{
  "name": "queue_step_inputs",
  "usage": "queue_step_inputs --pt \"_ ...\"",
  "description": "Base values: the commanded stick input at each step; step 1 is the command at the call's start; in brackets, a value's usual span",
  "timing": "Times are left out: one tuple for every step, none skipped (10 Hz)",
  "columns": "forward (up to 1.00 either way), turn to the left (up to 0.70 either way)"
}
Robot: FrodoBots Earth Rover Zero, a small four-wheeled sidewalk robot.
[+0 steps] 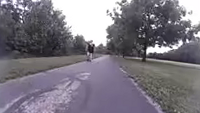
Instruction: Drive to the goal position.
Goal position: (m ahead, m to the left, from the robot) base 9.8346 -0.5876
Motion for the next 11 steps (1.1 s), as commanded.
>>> queue_step_inputs --pt "0.68 -0.14" --pt "0.68 -0.14" --pt "0.68 -0.13" --pt "0.68 -0.03" --pt "0.68 0.00" --pt "0.68 0.00" --pt "0.68 0.00" --pt "0.68 0.00" --pt "0.68 0.00" --pt "0.68 0.00" --pt "0.68 -0.01"
